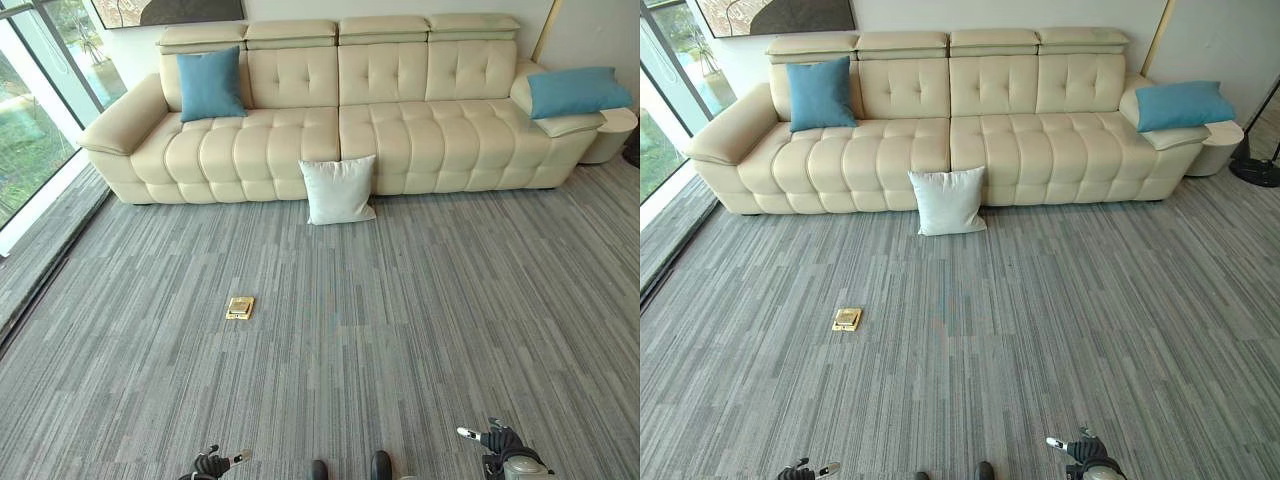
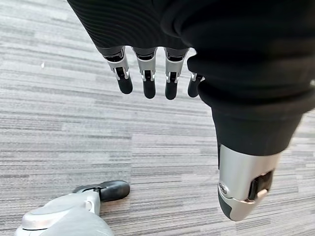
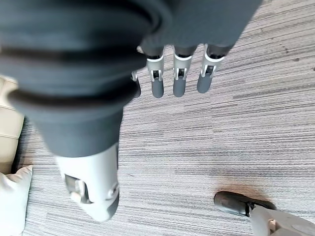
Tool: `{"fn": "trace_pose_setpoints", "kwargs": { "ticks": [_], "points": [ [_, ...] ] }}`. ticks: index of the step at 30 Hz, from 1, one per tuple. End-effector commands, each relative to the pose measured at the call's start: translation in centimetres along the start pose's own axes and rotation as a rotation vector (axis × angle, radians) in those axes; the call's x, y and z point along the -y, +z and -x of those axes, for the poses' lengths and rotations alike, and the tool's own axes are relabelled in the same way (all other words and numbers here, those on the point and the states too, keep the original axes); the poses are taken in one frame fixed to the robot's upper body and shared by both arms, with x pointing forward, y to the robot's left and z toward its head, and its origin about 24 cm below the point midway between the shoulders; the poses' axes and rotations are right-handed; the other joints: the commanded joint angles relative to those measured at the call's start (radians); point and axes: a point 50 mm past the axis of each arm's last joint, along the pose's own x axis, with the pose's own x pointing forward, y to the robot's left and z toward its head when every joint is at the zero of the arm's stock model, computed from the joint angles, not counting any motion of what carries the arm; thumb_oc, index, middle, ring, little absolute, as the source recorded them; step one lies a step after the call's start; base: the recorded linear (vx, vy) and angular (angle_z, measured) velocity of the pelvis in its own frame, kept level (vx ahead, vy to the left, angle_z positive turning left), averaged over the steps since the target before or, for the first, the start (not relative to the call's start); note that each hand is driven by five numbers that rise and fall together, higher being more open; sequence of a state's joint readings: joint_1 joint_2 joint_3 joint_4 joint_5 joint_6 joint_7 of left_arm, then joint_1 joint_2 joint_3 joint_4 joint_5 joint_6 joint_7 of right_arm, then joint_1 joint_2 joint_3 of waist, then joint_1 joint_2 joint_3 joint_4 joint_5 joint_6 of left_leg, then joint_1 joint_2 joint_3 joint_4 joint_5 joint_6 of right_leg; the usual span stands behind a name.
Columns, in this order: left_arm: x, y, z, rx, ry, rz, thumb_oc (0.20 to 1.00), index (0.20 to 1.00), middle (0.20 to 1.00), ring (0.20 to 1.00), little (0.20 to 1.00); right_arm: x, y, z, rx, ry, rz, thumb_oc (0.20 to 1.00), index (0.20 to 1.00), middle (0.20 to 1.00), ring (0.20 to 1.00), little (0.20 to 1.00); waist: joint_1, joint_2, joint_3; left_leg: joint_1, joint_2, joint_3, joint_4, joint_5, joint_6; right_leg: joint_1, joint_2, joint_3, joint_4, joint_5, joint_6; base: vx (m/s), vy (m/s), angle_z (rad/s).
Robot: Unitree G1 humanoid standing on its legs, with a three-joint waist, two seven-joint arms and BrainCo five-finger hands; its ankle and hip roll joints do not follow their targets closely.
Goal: Pick up all the scattered cushions and arrange them neatly on the sofa.
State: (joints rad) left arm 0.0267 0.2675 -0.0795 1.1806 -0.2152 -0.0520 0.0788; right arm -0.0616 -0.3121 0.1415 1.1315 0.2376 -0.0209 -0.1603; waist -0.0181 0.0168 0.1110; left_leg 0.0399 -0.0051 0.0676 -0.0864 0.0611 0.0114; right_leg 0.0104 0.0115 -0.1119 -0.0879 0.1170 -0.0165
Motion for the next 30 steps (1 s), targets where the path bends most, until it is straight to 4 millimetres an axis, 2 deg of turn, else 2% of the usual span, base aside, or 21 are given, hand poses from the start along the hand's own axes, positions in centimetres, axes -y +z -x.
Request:
{"fn": "trace_pose_setpoints", "kwargs": {
  "ticks": [1, 13, 16, 17, 18, 19, 22, 25, 26, 27, 29, 30],
  "points": [
    [0.3, 2.8, -0.5, 0.066, 0.000, -0.053, 1.000, 1.000, 1.000, 1.000, 1.000, -0.1, 1.8, -0.3, 0.057, -0.004, -0.011, 1.000, 1.000, 1.000, 1.000, 1.000, -0.002, -0.027, 0.053, 0.035, 0.029, 0.002, -0.001, -0.088, -0.049, 0.063, -0.097, 0.002, 0.001, -0.127, 0.114, -0.01, 0.039, -0.03],
    [-0.2, 2.8, -0.6, 0.058, 0.017, -0.043, 1.000, 1.000, 1.000, 1.000, 1.000, -0.2, 2.1, -0.4, 0.055, -0.008, -0.019, 1.000, 1.000, 1.000, 1.000, 1.000, 0.008, -0.043, 0.064, 0.013, 0.005, 0.000, -0.001, -0.105, -0.018, 0.035, -0.114, 0.019, 0.031, -0.131, 0.128, 0.03, 0.066, -0.02],
    [-0.2, 3.0, -0.6, 0.065, 0.017, -0.044, 1.000, 1.000, 1.000, 1.000, 1.000, -0.5, 2.6, -0.4, 0.073, 0.000, -0.025, 1.000, 1.000, 1.000, 1.000, 1.000, 0.011, -0.041, 0.078, 0.017, -0.002, -0.005, -0.001, -0.111, 0.001, -0.035, -0.119, 0.026, 0.184, -0.154, 0.140, 0.00, 0.087, -0.02],
    [-0.2, 3.0, -0.6, 0.065, 0.017, -0.044, 1.000, 1.000, 1.000, 1.000, 1.000, -0.5, 2.6, -0.4, 0.073, 0.000, -0.025, 1.000, 1.000, 1.000, 1.000, 1.000, 0.011, -0.041, 0.078, 0.016, -0.002, -0.005, -0.001, -0.111, 0.001, -0.036, -0.119, 0.026, 0.184, -0.155, 0.140, 0.02, 0.114, -0.07],
    [-0.4, 3.3, -0.6, 0.073, 0.028, -0.032, 1.000, 1.000, 1.000, 1.000, 1.000, -0.8, 2.8, -0.3, 0.078, 0.008, -0.029, 1.000, 1.000, 1.000, 1.000, 1.000, 0.007, -0.036, 0.096, 0.032, -0.010, -0.018, 0.001, -0.119, 0.017, -0.101, -0.124, 0.034, 0.330, -0.137, 0.161, 0.04, 0.123, -0.15],
    [-0.4, 3.6, -0.6, 0.081, 0.031, -0.026, 1.000, 1.000, 1.000, 1.000, 1.000, -0.8, 2.9, -0.4, 0.082, 0.010, -0.027, 1.000, 1.000, 1.000, 1.000, 1.000, 0.002, -0.032, 0.109, 0.039, -0.013, -0.020, 0.003, -0.123, 0.027, -0.129, -0.130, 0.038, 0.403, -0.110, 0.171, 0.06, 0.159, -0.09],
    [-0.4, 4.0, -0.7, 0.097, 0.032, -0.030, 1.000, 1.000, 1.000, 1.000, 1.000, -1.0, 3.1, -0.3, 0.094, 0.011, -0.033, 1.000, 1.000, 1.000, 1.000, 1.000, -0.010, -0.013, 0.129, 0.073, -0.003, -0.032, 0.000, -0.139, 0.032, -0.234, -0.116, 0.038, 0.549, -0.095, 0.163, 0.13, 0.086, 0.00],
    [-0.1, 4.5, -0.7, 0.114, 0.021, -0.048, 1.000, 1.000, 1.000, 1.000, 1.000, -0.9, 3.0, -0.3, 0.090, 0.007, -0.030, 1.000, 1.000, 1.000, 1.000, 1.000, -0.027, -0.016, 0.141, 0.115, -0.016, -0.046, -0.001, -0.176, 0.023, -0.282, -0.122, -0.014, 0.419, -0.100, 0.142, 0.24, -0.031, 0.07],
    [0.0, 4.8, -0.7, 0.121, 0.019, -0.049, 1.000, 1.000, 1.000, 1.000, 1.000, -0.8, 3.0, -0.3, 0.088, 0.002, -0.030, 1.000, 1.000, 1.000, 1.000, 1.000, -0.036, -0.022, 0.149, 0.134, -0.021, -0.053, -0.001, -0.195, 0.019, -0.298, -0.133, -0.039, 0.345, -0.073, 0.145, 0.37, -0.131, 0.27],
    [0.1, 5.2, -0.8, 0.126, 0.019, -0.051, 1.000, 1.000, 1.000, 1.000, 1.000, -0.7, 3.0, -0.3, 0.087, -0.003, -0.026, 1.000, 1.000, 1.000, 1.000, 1.000, -0.055, -0.029, 0.161, 0.165, -0.025, -0.067, -0.001, -0.221, 0.006, -0.320, -0.147, -0.071, 0.202, -0.026, 0.163, 0.40, -0.143, 0.33],
    [-0.1, 5.4, -0.8, 0.132, 0.024, -0.054, 1.000, 1.000, 1.000, 1.000, 1.000, -0.7, 2.7, -0.3, 0.078, -0.005, -0.021, 1.000, 1.000, 1.000, 1.000, 1.000, -0.075, -0.033, 0.169, 0.207, -0.020, -0.075, -0.001, -0.252, -0.007, -0.344, -0.146, -0.094, 0.104, 0.018, 0.181, 0.34, -0.106, 0.26],
    [-0.1, 5.4, -0.8, 0.132, 0.024, -0.054, 1.000, 1.000, 1.000, 1.000, 1.000, -0.7, 2.7, -0.3, 0.078, -0.005, -0.020, 1.000, 1.000, 1.000, 1.000, 1.000, -0.075, -0.029, 0.170, 0.210, -0.016, -0.075, -0.001, -0.254, -0.007, -0.339, -0.142, -0.096, 0.099, 0.019, 0.181, 0.35, -0.117, 0.32]
  ]
}}
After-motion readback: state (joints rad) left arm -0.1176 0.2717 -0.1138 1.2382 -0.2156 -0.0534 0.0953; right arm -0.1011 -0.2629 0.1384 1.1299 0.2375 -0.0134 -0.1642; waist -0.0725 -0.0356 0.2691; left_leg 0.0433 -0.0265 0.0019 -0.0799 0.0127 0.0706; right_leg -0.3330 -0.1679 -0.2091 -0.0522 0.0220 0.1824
